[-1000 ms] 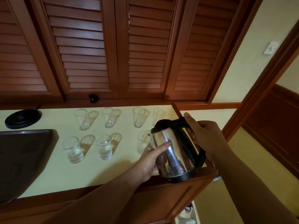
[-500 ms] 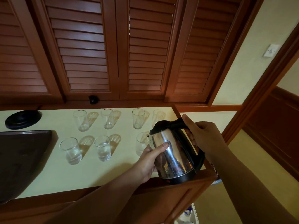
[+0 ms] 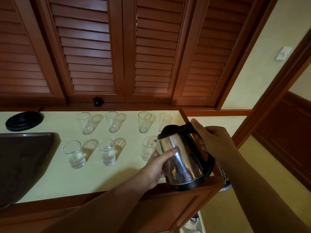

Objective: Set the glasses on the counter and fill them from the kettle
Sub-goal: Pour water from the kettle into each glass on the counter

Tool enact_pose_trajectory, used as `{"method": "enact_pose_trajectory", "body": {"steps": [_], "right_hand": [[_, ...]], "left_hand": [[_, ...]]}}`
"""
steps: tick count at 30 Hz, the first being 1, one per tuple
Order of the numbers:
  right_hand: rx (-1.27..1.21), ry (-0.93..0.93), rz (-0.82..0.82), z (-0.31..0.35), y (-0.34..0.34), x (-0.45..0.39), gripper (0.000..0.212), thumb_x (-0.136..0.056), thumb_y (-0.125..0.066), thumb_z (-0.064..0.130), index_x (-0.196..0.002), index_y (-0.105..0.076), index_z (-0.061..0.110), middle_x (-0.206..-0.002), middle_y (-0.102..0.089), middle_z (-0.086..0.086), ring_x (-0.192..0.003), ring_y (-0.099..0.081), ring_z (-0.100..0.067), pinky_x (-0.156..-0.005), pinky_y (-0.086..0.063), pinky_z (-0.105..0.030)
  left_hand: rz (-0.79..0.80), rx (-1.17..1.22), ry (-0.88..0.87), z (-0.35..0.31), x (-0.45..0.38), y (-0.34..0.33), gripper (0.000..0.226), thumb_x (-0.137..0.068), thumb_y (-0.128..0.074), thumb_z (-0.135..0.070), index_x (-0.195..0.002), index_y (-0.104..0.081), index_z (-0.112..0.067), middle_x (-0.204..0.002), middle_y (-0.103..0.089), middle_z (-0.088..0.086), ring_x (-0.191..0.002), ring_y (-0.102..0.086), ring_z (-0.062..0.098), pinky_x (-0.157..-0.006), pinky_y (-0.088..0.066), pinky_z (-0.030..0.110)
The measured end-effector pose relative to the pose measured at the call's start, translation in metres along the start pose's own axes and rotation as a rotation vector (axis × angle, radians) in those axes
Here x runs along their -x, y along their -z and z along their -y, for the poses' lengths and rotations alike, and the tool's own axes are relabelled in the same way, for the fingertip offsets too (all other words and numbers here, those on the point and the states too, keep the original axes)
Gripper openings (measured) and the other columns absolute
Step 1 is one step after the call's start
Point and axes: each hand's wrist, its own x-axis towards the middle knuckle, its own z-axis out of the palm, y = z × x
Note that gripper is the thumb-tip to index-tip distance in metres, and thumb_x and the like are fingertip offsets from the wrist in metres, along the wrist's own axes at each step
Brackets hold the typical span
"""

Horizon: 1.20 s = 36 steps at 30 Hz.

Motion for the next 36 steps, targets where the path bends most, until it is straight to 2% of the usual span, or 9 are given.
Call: {"method": "enact_pose_trajectory", "body": {"steps": [2,4,7,10,16,22,28,32,36], "right_hand": [[-0.015,-0.009,0.004,0.0,0.001,0.0,0.068,-0.092,-0.063,0.065,-0.082,-0.072,-0.002,-0.074,-0.068,-0.025,-0.063,-0.059,-0.023,-0.074,-0.052,-0.038],[-0.027,-0.014,0.009,0.0,0.002,0.001,0.065,-0.093,-0.063,0.065,-0.079,-0.071,0.002,-0.068,-0.065,-0.015,-0.062,-0.058,-0.022,-0.072,-0.051,-0.037],[-0.038,-0.014,0.009,0.0,0.002,0.003,0.061,-0.093,-0.063,0.064,-0.075,-0.07,0.007,-0.066,-0.064,-0.01,-0.063,-0.058,-0.022,-0.072,-0.051,-0.036],[-0.04,0.007,-0.003,-0.002,0.0,0.006,0.063,-0.096,-0.057,0.064,-0.072,-0.068,0.007,-0.064,-0.062,-0.01,-0.063,-0.057,-0.023,-0.074,-0.051,-0.038],[-0.197,0.014,-0.081,-0.012,-0.001,0.022,0.066,-0.097,-0.048,0.065,-0.065,-0.061,0.009,-0.053,-0.052,-0.002,-0.056,-0.049,-0.019,-0.062,-0.046,-0.031],[-0.347,0.034,-0.193,-0.023,0.005,0.036,0.066,-0.096,-0.047,0.065,-0.059,-0.053,0.011,-0.046,-0.045,0.002,-0.047,-0.043,-0.013,-0.058,-0.041,-0.03],[-0.31,0.049,-0.3,-0.027,0.022,0.033,0.065,-0.102,-0.053,0.058,-0.058,-0.057,0.01,-0.049,-0.046,-0.003,-0.043,-0.043,-0.012,-0.051,-0.041,-0.025],[-0.279,0.01,-0.331,-0.032,0.033,0.027,0.063,-0.103,-0.056,0.053,-0.058,-0.06,0.01,-0.051,-0.049,-0.007,-0.046,-0.046,-0.014,-0.057,-0.042,-0.032],[-0.223,-0.02,-0.349,-0.035,0.039,0.02,0.064,-0.102,-0.056,0.057,-0.077,-0.073,0.0,-0.061,-0.058,-0.021,-0.056,-0.054,-0.025,-0.063,-0.044,-0.04]], "left_hand": [[-0.021,0.009,0.004,0.001,-0.004,0.0,0.11,-0.052,-0.094,-0.068,-0.142,-0.062,-0.013,-0.114,-0.08,0.01,-0.099,-0.077,0.025,-0.069,-0.061,0.032],[-0.025,0.005,-0.011,0.001,-0.005,0.0,0.096,-0.059,-0.089,-0.062,-0.139,-0.063,-0.016,-0.119,-0.08,0.011,-0.104,-0.077,0.026,-0.072,-0.062,0.035],[-0.026,-0.008,-0.02,0.002,-0.006,0.0,0.086,-0.06,-0.087,-0.06,-0.135,-0.065,-0.021,-0.12,-0.082,0.006,-0.117,-0.075,0.028,-0.096,-0.061,0.049],[-0.021,-0.016,-0.021,-0.002,-0.001,-0.002,0.074,-0.064,-0.086,-0.055,-0.129,-0.066,-0.025,-0.109,-0.085,-0.004,-0.113,-0.076,0.022,-0.093,-0.061,0.045],[-0.007,-0.084,-0.106,-0.011,0.006,0.0,0.071,-0.071,-0.094,-0.046,-0.132,-0.064,-0.025,-0.117,-0.082,0.0,-0.109,-0.078,0.017,-0.081,-0.06,0.032],[-0.024,-0.19,-0.203,-0.02,0.002,-0.004,0.087,-0.054,-0.093,-0.055,-0.131,-0.062,-0.026,-0.121,-0.079,-0.001,-0.113,-0.076,0.019,-0.101,-0.06,0.041],[0.046,-0.186,-0.212,-0.018,-0.011,-0.022,0.087,-0.055,-0.093,-0.05,-0.132,-0.062,-0.024,-0.12,-0.08,0.002,-0.112,-0.077,0.019,-0.098,-0.061,0.04],[0.118,-0.144,-0.179,-0.013,-0.023,-0.035,0.085,-0.056,-0.092,-0.045,-0.132,-0.061,-0.022,-0.12,-0.08,0.006,-0.106,-0.079,0.02,-0.08,-0.064,0.033],[0.233,-0.102,-0.157,-0.011,-0.035,-0.042,0.052,-0.076,-0.094,-0.023,-0.122,-0.068,-0.02,-0.104,-0.083,0.002,-0.094,-0.082,0.018,-0.07,-0.065,0.029]]}}
